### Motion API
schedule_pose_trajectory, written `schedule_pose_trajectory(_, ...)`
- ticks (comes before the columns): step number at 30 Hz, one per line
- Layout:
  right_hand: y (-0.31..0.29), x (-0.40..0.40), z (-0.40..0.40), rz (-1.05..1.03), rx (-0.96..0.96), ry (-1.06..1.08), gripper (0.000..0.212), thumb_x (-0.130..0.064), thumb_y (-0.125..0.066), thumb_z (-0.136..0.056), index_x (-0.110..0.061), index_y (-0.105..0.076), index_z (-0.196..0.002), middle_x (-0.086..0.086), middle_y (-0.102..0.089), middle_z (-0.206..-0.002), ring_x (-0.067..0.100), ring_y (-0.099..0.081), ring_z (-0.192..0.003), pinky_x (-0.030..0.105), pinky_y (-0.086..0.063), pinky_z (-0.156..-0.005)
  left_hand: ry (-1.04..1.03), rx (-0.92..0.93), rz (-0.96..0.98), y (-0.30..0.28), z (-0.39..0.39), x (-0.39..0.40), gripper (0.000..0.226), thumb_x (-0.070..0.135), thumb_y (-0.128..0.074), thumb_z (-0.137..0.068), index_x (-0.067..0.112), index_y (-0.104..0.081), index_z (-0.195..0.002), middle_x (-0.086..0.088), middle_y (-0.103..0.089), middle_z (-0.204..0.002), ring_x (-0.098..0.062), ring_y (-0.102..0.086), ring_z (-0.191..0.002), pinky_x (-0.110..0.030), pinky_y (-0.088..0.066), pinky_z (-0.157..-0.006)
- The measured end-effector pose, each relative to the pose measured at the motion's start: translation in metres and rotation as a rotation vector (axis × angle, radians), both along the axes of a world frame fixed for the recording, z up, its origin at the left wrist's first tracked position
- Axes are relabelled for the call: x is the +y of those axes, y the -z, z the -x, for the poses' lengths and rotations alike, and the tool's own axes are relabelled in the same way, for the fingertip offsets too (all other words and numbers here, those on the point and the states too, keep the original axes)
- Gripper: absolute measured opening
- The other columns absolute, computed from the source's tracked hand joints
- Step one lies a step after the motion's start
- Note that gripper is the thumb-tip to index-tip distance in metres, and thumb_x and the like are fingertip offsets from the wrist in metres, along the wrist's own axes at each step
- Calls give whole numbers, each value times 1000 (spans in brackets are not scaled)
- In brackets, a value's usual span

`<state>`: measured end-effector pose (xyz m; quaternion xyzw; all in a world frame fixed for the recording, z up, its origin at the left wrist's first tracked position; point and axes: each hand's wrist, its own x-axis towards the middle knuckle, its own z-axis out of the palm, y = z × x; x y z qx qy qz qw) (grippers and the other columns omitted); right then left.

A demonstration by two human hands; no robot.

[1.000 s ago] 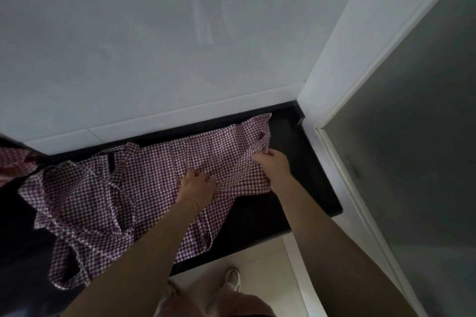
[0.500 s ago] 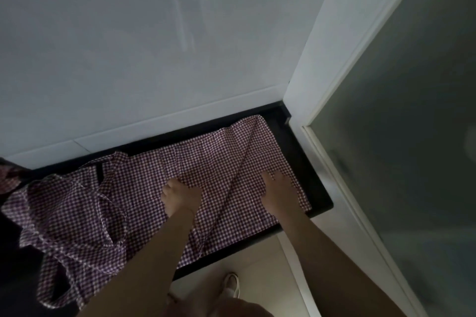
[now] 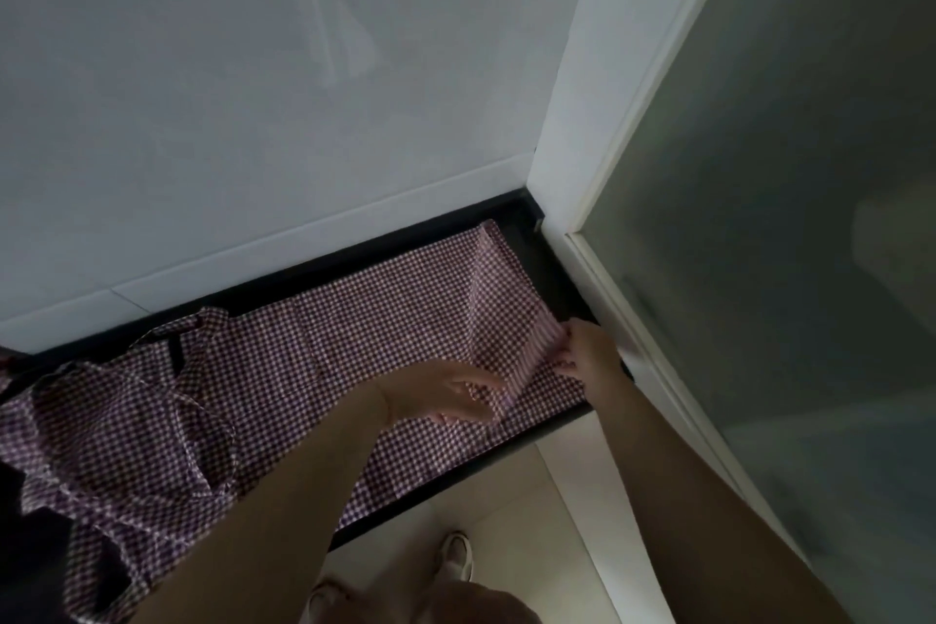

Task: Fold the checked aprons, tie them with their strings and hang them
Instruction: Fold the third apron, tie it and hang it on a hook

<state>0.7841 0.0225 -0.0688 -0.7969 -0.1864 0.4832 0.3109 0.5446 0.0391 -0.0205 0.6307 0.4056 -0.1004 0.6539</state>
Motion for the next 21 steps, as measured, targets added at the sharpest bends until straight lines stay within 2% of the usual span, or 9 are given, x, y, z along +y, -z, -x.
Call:
schedule_pose_trajectory(3, 4, -4, -16, 56, 13, 63, 43, -36, -33, -104, -6, -61, -116, 14, -66, -113, 33, -63, -93, 44, -54, -85, -204, 152, -304, 15, -8, -2, 22, 27, -59, -97, 20, -70, -114, 5, -63, -106, -15, -62, -106, -26, -48, -92)
schedule_pose_trajectory(5, 9, -8, -21, 101, 26, 50, 43, -43, -43, -100, -7, -57, -119, 13, -64, -116, 30, -62, -97, 39, -55, -70, -403, 442, -607, 38, -4, -4, 28, 28, -53, -95, 23, -61, -122, -5, -51, -127, -27, -48, -122, -34, -42, -99)
schedule_pose_trajectory(7, 11, -12, -21, 155, 47, 6, 37, -37, -58, -94, -6, -55, -115, 13, -59, -114, 30, -58, -100, 40, -57, -70, -363, 645, -601, 55, 4, -11, 56, 42, -51, -93, 31, -34, -145, -9, -23, -152, -32, -24, -138, -48, -33, -109)
schedule_pose_trajectory(10, 13, -15, -19, 188, -127, -189, 19, -20, -60, -94, -5, -54, -85, 17, -60, -103, 32, -59, -95, 46, -56, -89, -184, 736, -559, 72, 14, -18, 76, 59, -44, -92, 33, -8, -154, -10, 2, -161, -39, 0, -147, -57, -19, -116)
schedule_pose_trajectory(14, 14, -26, -19, 265, -489, -427, 30, -20, -55, -97, -8, -50, -70, 5, -54, -74, 19, -55, -67, 31, -45, -65, -156, 747, -579, 74, 18, -18, 88, 66, -47, -88, 30, -3, -155, -12, 8, -163, -41, 6, -148, -58, -13, -118)
schedule_pose_trajectory(16, 14, -29, -14, 261, -588, -434, 17, -18, -58, -95, -4, -53, -86, 10, -59, -92, 27, -61, -88, 34, -48, -71, -132, 746, -602, 74, 21, -19, 96, 69, -52, -84, 30, -1, -155, -12, 9, -163, -40, 6, -148, -57, -12, -119)
schedule_pose_trajectory(18, 13, -28, -7, 264, -562, -406, 41, -27, -66, -90, -3, -48, -118, 17, -53, -122, 36, -54, -115, 42, -47, -91, -117, 747, -619, 74, 24, -21, 102, 72, -54, -81, 32, 3, -155, -11, 11, -163, -39, 7, -149, -57, -12, -118)
schedule_pose_trajectory(20, 13, -28, 1, 283, -463, -385, 65, -35, -68, -89, -2, -37, -134, 17, -51, -130, 37, -52, -120, 47, -45, -100, -97, 754, -616, 75, 25, -22, 106, 73, -57, -78, 32, 4, -155, -10, 12, -162, -39, 8, -149, -58, -12, -118)
schedule_pose_trajectory(21, 14, -27, 4, 284, -436, -378, 61, -36, -66, -90, -3, -39, -133, 15, -54, -127, 36, -55, -117, 49, -45, -101, -87, 758, -612, 75, 25, -21, 109, 74, -58, -76, 33, 5, -155, -10, 12, -162, -39, 8, -149, -58, -12, -117)
